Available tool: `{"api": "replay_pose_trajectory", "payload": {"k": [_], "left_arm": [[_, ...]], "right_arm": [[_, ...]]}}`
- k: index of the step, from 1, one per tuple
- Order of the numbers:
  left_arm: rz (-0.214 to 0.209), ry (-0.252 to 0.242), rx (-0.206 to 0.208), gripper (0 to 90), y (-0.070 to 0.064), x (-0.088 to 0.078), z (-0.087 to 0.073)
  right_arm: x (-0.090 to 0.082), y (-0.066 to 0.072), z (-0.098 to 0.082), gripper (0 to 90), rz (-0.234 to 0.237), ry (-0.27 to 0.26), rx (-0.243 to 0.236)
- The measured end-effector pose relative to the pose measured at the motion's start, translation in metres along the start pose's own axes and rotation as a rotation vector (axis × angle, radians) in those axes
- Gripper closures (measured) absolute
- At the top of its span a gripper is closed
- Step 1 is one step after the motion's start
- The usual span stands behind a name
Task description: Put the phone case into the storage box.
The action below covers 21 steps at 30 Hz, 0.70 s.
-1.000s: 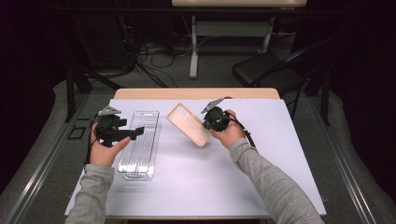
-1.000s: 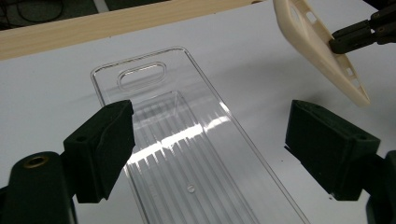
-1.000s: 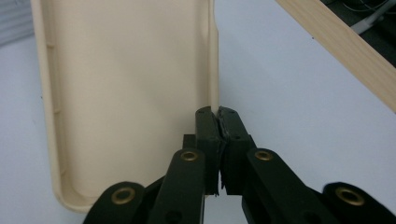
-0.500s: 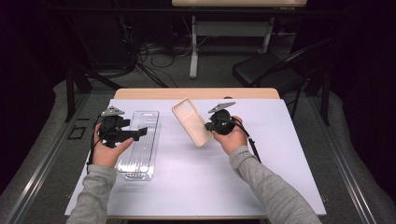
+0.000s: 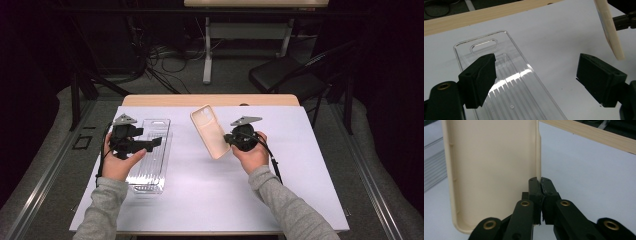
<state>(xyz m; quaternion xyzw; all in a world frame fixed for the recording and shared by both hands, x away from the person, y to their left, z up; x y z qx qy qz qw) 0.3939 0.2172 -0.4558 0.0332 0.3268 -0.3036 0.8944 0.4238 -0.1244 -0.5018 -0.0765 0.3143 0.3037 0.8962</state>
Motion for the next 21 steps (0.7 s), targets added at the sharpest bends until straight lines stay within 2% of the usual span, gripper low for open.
{"api": "replay_pose_trajectory", "payload": {"k": [3,8,16,21], "left_arm": [[-0.006,-0.007,0.004,16.5,-0.003,0.001,0.000],[-0.021,-0.005,0.008,18.2,-0.008,0.004,0.000],[-0.037,-0.011,0.014,19.9,-0.018,0.007,0.000],[-0.078,-0.008,0.014,23.3,-0.026,0.010,0.000]], "right_arm": [[-0.006,0.001,-0.005,88.3,-0.018,-0.023,-0.012],[-0.012,0.005,-0.014,88.2,-0.006,-0.055,0.021],[-0.016,0.013,-0.022,88.3,0.009,-0.096,0.034],[-0.015,0.017,-0.026,88.3,0.019,-0.114,0.047]]}}
Point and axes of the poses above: each handheld gripper's, and its own axes: x roughly forward along the jaws, z roughly out of its top, y roughly to its left, the point moved 2 cm from there along x, roughly forward along the jaws
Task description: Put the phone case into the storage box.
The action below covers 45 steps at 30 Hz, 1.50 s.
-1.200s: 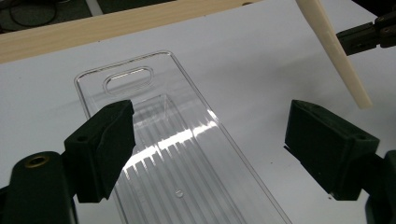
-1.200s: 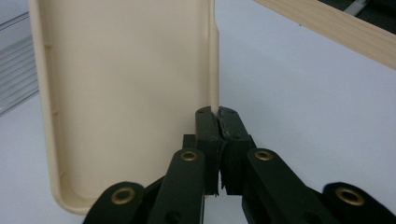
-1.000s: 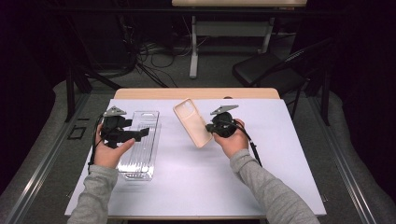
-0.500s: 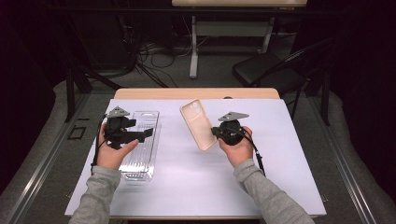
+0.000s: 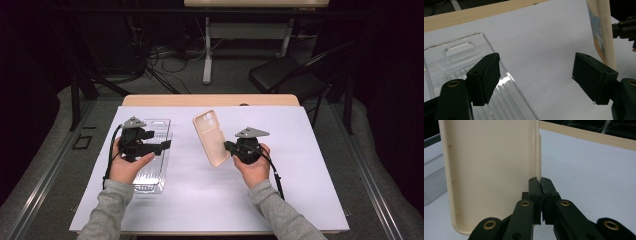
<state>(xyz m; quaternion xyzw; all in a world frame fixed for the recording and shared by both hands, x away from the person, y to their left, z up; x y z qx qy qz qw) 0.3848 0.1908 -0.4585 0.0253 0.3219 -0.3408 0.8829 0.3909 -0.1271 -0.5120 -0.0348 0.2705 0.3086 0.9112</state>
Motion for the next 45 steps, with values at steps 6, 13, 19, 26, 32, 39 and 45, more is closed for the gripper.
{"api": "replay_pose_trajectory", "payload": {"k": [6,13,19,26,32,39,45], "left_arm": [[-0.059,-0.017,0.009,27.9,-0.015,0.005,0.000],[-0.137,-0.021,-0.043,28.5,-0.031,0.014,-0.002],[-0.165,-0.033,-0.081,29.1,-0.036,0.017,-0.004],[-0.177,-0.031,-0.082,33.5,-0.040,0.021,-0.006],[-0.210,-0.011,-0.075,36.5,-0.047,0.024,-0.008],[-0.211,0.002,-0.078,41.5,-0.053,0.026,-0.010],[-0.249,0.002,-0.128,42.2,-0.057,0.026,-0.011]], "right_arm": [[-0.001,0.003,-0.003,88.3,-0.004,-0.029,0.014],[-0.002,0.005,-0.004,88.2,-0.030,-0.040,0.008],[-0.001,0.007,-0.004,88.2,-0.040,-0.052,0.002],[0.002,0.011,-0.007,88.2,-0.032,-0.049,-0.008],[0.004,0.013,-0.009,88.2,-0.029,-0.046,-0.010],[0.004,0.017,-0.009,88.2,-0.026,-0.052,-0.017],[0.004,0.018,-0.009,88.2,-0.019,-0.047,-0.019]]}}
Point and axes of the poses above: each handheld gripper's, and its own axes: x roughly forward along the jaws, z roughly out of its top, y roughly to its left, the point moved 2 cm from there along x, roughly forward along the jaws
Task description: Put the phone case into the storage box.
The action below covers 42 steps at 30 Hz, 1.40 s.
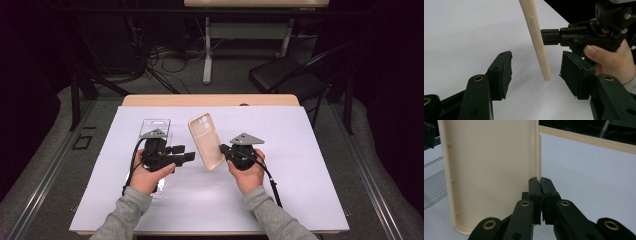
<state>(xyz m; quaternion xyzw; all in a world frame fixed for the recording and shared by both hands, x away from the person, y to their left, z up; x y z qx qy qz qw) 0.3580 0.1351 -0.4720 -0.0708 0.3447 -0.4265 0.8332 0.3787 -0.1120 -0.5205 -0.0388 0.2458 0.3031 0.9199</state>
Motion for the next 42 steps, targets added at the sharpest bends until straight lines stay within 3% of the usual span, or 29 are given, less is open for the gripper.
{"api": "replay_pose_trajectory", "payload": {"k": [6,14,20,29,35,42], "left_arm": [[-0.022,-0.021,-0.004,42.2,-0.002,0.001,-0.001],[-0.002,-0.022,-0.028,43.5,-0.002,0.006,-0.003],[-0.014,-0.029,-0.055,43.5,-0.001,0.008,-0.004],[-0.006,-0.045,-0.062,52.5,0.001,0.009,-0.005],[0.004,-0.045,-0.082,53.0,0.003,0.010,-0.006],[0.009,-0.085,-0.117,53.8,0.003,0.008,-0.007]], "right_arm": [[0.001,0.001,-0.001,88.1,0.002,0.001,-0.001],[0.001,0.003,-0.002,88.1,0.003,-0.004,-0.011],[0.001,0.006,-0.002,88.1,0.017,-0.004,-0.003],[0.001,0.011,-0.003,88.1,0.031,-0.001,-0.003],[0.002,0.013,-0.004,88.1,0.038,0.000,-0.011],[0.001,0.016,-0.004,88.1,0.043,0.001,-0.013]]}}
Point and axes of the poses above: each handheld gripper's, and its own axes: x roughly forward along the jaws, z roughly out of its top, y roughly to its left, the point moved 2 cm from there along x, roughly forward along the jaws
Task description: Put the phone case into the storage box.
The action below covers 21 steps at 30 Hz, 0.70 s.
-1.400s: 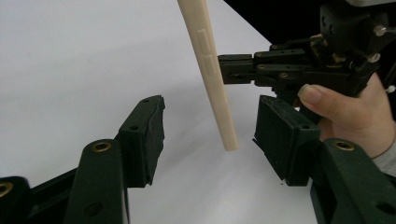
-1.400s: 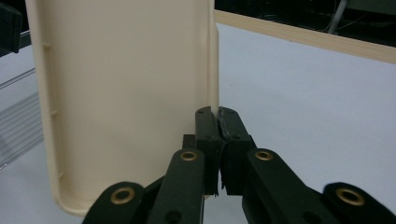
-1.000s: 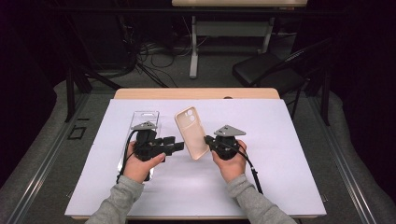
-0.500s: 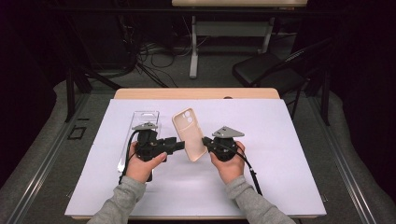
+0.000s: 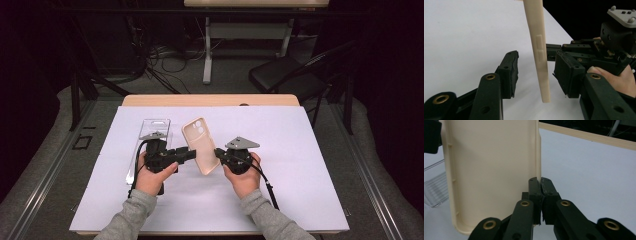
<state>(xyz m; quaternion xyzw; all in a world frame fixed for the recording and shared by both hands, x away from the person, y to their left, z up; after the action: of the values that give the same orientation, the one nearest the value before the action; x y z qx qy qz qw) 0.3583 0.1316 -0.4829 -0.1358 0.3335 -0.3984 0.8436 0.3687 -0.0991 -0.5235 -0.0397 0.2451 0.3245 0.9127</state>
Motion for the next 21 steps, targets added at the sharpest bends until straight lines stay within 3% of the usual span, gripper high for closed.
{"api": "replay_pose_trajectory", "payload": {"k": [21], "left_arm": [[0.031,-0.097,-0.049,57.4,0.005,-0.012,0.004]], "right_arm": [[0.002,0.008,-0.003,88.1,0.010,0.008,-0.024]]}}
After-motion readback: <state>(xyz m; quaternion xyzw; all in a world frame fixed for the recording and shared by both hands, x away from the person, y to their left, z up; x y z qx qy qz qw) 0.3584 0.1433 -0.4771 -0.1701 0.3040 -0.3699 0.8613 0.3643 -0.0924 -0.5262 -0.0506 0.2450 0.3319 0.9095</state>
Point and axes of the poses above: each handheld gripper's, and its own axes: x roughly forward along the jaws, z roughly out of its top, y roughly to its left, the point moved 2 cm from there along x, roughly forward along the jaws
